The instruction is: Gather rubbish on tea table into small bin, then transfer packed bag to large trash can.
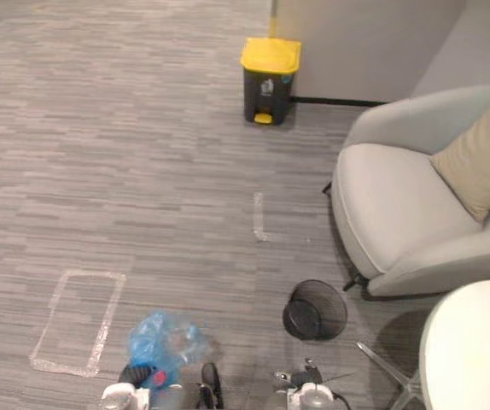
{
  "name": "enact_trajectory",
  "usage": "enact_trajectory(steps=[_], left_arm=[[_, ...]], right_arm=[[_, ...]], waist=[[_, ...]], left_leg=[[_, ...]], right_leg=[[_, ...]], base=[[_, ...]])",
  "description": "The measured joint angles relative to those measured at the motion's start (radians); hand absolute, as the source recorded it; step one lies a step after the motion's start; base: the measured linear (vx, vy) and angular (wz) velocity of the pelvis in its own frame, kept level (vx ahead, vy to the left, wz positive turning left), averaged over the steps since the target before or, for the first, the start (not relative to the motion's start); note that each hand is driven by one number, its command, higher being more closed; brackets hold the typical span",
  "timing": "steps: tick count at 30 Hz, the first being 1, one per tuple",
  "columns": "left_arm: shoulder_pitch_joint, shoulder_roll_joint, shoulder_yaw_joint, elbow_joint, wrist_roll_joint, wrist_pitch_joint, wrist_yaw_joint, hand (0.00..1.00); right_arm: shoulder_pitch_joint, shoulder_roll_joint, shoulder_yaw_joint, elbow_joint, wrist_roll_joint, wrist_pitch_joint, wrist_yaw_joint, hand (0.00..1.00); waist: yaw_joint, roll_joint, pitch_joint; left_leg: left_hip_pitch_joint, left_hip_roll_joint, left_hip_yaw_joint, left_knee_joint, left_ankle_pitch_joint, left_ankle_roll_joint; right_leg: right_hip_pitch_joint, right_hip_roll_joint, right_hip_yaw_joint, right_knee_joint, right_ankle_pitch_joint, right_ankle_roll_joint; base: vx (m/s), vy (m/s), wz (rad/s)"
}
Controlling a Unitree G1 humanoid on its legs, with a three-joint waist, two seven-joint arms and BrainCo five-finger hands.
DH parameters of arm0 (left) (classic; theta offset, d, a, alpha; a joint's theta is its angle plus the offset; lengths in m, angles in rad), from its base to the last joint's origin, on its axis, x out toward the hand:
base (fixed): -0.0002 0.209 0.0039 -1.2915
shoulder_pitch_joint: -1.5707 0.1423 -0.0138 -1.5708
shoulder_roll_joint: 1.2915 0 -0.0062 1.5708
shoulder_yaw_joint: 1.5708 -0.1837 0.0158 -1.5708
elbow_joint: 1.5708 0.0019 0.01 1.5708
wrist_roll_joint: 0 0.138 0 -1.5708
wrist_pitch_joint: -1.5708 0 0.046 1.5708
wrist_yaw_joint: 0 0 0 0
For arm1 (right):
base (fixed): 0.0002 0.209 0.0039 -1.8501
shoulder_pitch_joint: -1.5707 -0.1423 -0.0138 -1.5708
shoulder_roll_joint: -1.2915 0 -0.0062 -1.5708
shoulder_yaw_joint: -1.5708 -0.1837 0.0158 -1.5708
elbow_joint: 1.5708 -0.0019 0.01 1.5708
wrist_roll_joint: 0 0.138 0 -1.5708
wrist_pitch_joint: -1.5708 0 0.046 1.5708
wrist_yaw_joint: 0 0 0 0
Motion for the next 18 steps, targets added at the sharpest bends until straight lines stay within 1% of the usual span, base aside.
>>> enact_trajectory(steps=[1,2,4,5,6,7,8,9,10,11,12,13,14,15,16,17,18], left_arm=[[0.002,0.004,0.004,0.0,0.0,0.001,0.004,1.0],[0.003,0.004,0.014,0.001,0.0,0.001,0.006,1.0],[0.0,0.004,0.023,0.007,0.0,0.002,0.007,1.0],[-0.007,0.003,0.023,0.022,0.0,0.002,0.007,1.0],[-0.008,0.003,0.022,0.027,0.0,0.002,0.007,1.0],[-0.008,0.003,0.022,0.028,0.0,0.002,0.006,1.0],[-0.01,0.001,0.021,0.03,0.0,0.002,0.005,1.0],[-0.006,-0.001,0.021,0.031,0.0,0.001,0.004,1.0],[-0.011,0.0,0.022,0.033,0.0,0.0,0.004,1.0],[-0.029,-0.017,0.026,0.04,0.001,-0.003,0.004,1.0],[-0.038,-0.026,0.029,0.04,0.001,-0.004,0.003,1.0],[-0.041,-0.036,0.037,0.041,0.0,-0.004,0.003,1.0],[-0.039,-0.056,0.059,0.04,0.0,-0.004,0.002,1.0],[-0.036,-0.072,0.077,0.037,0.0,-0.004,0.001,1.0],[-0.032,-0.083,0.087,0.028,0.0,-0.005,0.0,1.0],[-0.033,-0.085,0.097,0.005,0.0,-0.007,-0.001,1.0],[-0.034,-0.085,0.097,-0.003,0.0,-0.008,-0.001,1.0]], right_arm=[[-0.004,-0.001,0.004,0.001,0.0,-0.001,0.0,0.0],[-0.004,-0.002,0.018,0.002,0.0,-0.004,-0.001,0.0],[-0.015,-0.002,0.027,0.001,0.001,-0.009,0.0,0.0],[-0.017,-0.002,0.027,0.001,0.001,-0.012,0.0,0.0],[-0.02,-0.002,0.026,0.001,0.0,-0.013,-0.001,0.0],[-0.018,-0.002,0.024,0.0,0.001,-0.015,-0.001,0.0],[-0.015,-0.002,0.012,-0.003,0.002,-0.019,-0.001,0.0],[-0.012,-0.003,0.004,-0.006,0.001,-0.021,-0.001,0.0],[-0.011,-0.003,-0.007,-0.005,0.002,-0.021,0.0,0.0],[-0.017,-0.016,-0.024,-0.004,0.0,-0.019,-0.001,0.0],[-0.02,-0.016,-0.033,-0.003,0.0,-0.02,-0.001,0.0],[-0.021,-0.014,-0.04,-0.003,0.0,-0.02,-0.001,0.0],[-0.013,-0.01,-0.039,-0.002,0.002,-0.013,0.0,0.0],[-0.01,-0.005,-0.033,-0.008,0.002,-0.011,-0.001,0.0],[-0.001,0.009,-0.03,-0.021,0.002,-0.006,-0.001,0.0],[0.011,0.01,-0.031,-0.042,0.003,-0.007,-0.003,0.0],[0.004,0.012,-0.03,-0.045,0.003,-0.009,-0.003,0.0]], waist=[[-0.006,-0.003,0.006],[-0.006,0.004,0.013],[-0.006,-0.002,0.017],[-0.009,0.0,0.02],[-0.016,-0.002,0.02],[-0.02,-0.004,0.019],[-0.029,-0.005,0.019],[-0.041,-0.006,0.018],[-0.049,-0.009,0.016],[-0.044,0.018,0.011],[-0.043,0.028,0.016],[-0.044,0.032,0.019],[-0.043,0.033,0.023],[-0.039,0.03,0.026],[-0.03,0.028,0.029],[-0.016,0.024,0.029],[-0.004,0.02,0.028]], left_leg=[[0.03,0.012,-0.01,-0.006,-0.016,-0.001],[0.053,0.024,-0.016,-0.009,-0.032,-0.007],[0.097,0.032,-0.022,-0.031,-0.044,-0.009],[0.131,0.041,-0.024,-0.044,-0.053,-0.026],[0.165,0.042,-0.031,-0.064,-0.059,-0.04],[0.187,0.038,-0.037,-0.08,-0.065,-0.051],[0.222,0.035,-0.057,-0.105,-0.074,-0.067],[0.253,0.034,-0.086,-0.112,-0.087,-0.089],[0.265,0.034,-0.109,-0.108,-0.097,-0.106],[0.264,0.071,-0.121,-0.096,-0.097,-0.126],[0.252,0.081,-0.12,-0.06,-0.081,-0.153],[0.241,0.085,-0.11,-0.01,-0.067,-0.175],[0.199,0.102,-0.089,0.15,-0.05,-0.211],[0.145,0.133,-0.06,0.321,-0.043,-0.215],[0.105,0.167,-0.017,0.454,-0.072,-0.179],[0.053,0.195,0.019,0.535,-0.109,-0.148],[0.021,0.203,0.038,0.539,-0.127,-0.137]], right_leg=[[-0.027,0.044,0.005,0.04,-0.038,0.013],[-0.052,0.084,-0.007,0.039,-0.06,0.017],[-0.091,0.138,-0.04,-0.012,-0.062,0.011],[-0.113,0.175,-0.069,-0.089,-0.051,0.003],[-0.127,0.203,-0.085,-0.174,-0.016,-0.002],[-0.131,0.22,-0.086,-0.228,0.017,-0.008],[-0.137,0.246,-0.085,-0.298,0.08,-0.028],[-0.133,0.255,-0.087,-0.344,0.145,-0.055],[-0.129,0.26,-0.085,-0.352,0.215,-0.113],[-0.107,0.278,-0.118,-0.354,0.205,-0.121],[-0.079,0.279,-0.134,-0.373,0.181,-0.127],[-0.052,0.282,-0.138,-0.389,0.17,-0.126],[0.017,0.29,-0.128,-0.43,0.157,-0.127],[0.083,0.295,-0.114,-0.469,0.142,-0.119],[0.141,0.302,-0.102,-0.492,0.125,-0.12],[0.187,0.304,-0.08,-0.503,0.109,-0.126],[0.204,0.303,-0.063,-0.508,0.105,-0.127]], base=[[0.28,0.013,0.15],[0.29,-0.004,0.07],[0.33,-0.023,0.05],[0.45,-0.04,0.16],[0.41,-0.039,0.22],[0.47,-0.048,0.34],[0.54,-0.071,0.57],[0.58,-0.09,0.79],[0.61,-0.121,0.73],[0.59,-0.131,0.61],[0.57,-0.136,0.4],[0.58,-0.136,0.35],[0.58,-0.106,0.21],[0.66,-0.094,0.06],[0.57,-0.024,-0.19],[0.43,0.005,-0.42],[0.38,0.062,-0.77]])
